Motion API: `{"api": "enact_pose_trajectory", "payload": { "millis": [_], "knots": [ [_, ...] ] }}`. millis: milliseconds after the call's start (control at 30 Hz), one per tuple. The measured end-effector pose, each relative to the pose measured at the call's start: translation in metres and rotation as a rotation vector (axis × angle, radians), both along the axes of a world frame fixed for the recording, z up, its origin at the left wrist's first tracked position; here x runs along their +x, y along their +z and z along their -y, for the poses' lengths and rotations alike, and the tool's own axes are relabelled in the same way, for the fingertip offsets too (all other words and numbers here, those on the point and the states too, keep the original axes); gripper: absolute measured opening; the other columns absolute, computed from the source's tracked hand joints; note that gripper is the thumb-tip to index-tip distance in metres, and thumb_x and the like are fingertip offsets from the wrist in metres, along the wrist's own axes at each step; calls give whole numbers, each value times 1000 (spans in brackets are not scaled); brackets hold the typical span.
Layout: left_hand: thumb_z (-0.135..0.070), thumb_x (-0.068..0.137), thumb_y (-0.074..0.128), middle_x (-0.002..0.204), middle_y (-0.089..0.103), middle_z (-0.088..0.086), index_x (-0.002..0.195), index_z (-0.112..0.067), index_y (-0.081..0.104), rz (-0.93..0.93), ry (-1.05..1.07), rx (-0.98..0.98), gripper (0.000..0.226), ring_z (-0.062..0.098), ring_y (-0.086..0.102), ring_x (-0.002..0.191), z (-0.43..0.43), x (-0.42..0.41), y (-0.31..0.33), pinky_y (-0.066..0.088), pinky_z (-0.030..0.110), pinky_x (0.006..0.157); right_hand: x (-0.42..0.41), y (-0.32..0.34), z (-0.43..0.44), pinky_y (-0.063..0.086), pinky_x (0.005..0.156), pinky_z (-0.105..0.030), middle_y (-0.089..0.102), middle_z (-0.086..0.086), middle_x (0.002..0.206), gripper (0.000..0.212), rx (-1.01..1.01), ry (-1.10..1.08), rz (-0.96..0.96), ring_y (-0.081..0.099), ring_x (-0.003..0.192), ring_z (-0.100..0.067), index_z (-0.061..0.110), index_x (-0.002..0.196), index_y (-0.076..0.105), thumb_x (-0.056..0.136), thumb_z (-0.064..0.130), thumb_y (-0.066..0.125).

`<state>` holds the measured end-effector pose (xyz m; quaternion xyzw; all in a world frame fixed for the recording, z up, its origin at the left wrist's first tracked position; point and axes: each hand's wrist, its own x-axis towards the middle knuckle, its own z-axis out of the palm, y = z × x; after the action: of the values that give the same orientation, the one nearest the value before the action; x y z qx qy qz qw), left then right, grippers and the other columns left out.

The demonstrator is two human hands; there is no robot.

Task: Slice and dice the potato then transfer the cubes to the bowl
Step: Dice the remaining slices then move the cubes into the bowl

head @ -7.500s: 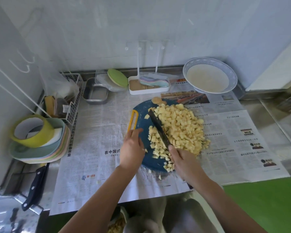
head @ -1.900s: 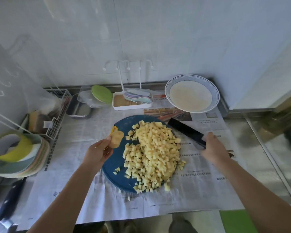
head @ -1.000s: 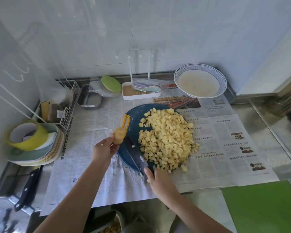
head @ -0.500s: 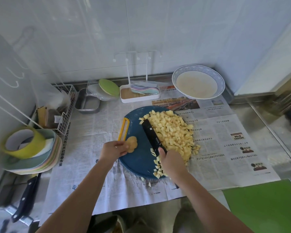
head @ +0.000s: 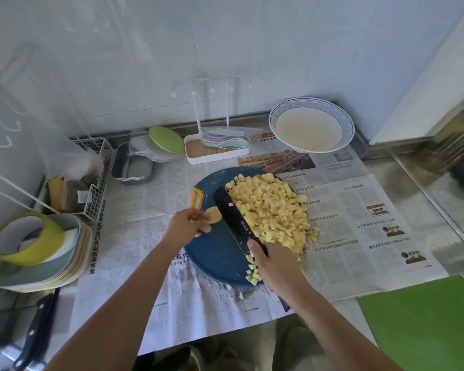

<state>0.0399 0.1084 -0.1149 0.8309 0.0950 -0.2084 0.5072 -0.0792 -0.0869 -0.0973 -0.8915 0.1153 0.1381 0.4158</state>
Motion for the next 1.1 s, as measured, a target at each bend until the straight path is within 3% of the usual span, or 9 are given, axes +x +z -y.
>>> {"api": "enact_pose_trajectory", "payload": {
  "millis": [67,167,267,367,567,667,733,900,1100],
  "knots": [
    [-6,87,66,92,66,9,84,-18,65,63,-20,34,12,19,60,77,8,9,1,53,33,76,-4,-1,0,25,44,-21,31,4,49,51,18,-48,33,30,42,-12,15,60,36,101,45,37],
    [-19,91,64,91,62,2,94,-17,68,133,-21,85,6,16,55,86,19,15,6,44,24,70,-8,-5,2,31,47,-29,33,3,47,53,100,-109,57,35,43,-16,14,59,39,100,47,37],
    [-19,90,66,80,61,4,93,-11,69,69,105,83,9,15,53,69,15,15,8,43,25,62,-11,-7,2,31,45,-27,34,3,47,55,89,-123,87,34,40,-11,14,58,41,99,50,36],
    [-8,90,65,68,65,12,94,2,65,-107,248,-113,11,13,59,48,-1,-4,9,51,19,50,-16,-9,2,28,46,-22,38,0,51,52,47,-104,106,36,45,-11,13,60,42,100,46,36],
    [-1,86,67,74,69,18,85,-1,63,-138,428,-164,4,20,68,57,-11,-62,-6,58,25,56,-31,-17,-12,28,49,-23,37,0,56,50,-2,2,13,37,51,-13,15,62,40,101,45,33],
    [-12,85,71,66,69,11,83,-4,65,-37,173,146,10,19,66,55,-15,-73,-11,55,30,55,-36,-18,-19,31,50,-22,40,4,58,45,-96,64,-17,41,53,-10,20,65,40,102,44,32],
    [-23,83,74,74,67,-1,82,-16,64,125,3,351,12,12,63,64,-18,-75,-11,50,22,59,-38,-19,-22,34,51,-18,41,9,62,39,-217,98,-30,41,54,-4,22,72,41,102,45,30],
    [-19,75,81,102,57,-9,107,-17,65,438,-310,324,37,8,50,93,-16,-72,-26,35,10,76,-33,-19,-26,34,53,-18,41,11,64,38,-342,175,-11,44,57,-4,21,85,45,102,47,24],
    [-10,70,83,100,64,1,104,-11,68,751,-360,355,37,9,52,93,-23,-82,-44,45,17,78,-32,-16,-32,31,46,-18,38,12,62,38,-447,228,7,37,51,-2,22,85,42,102,49,23]
  ]
}}
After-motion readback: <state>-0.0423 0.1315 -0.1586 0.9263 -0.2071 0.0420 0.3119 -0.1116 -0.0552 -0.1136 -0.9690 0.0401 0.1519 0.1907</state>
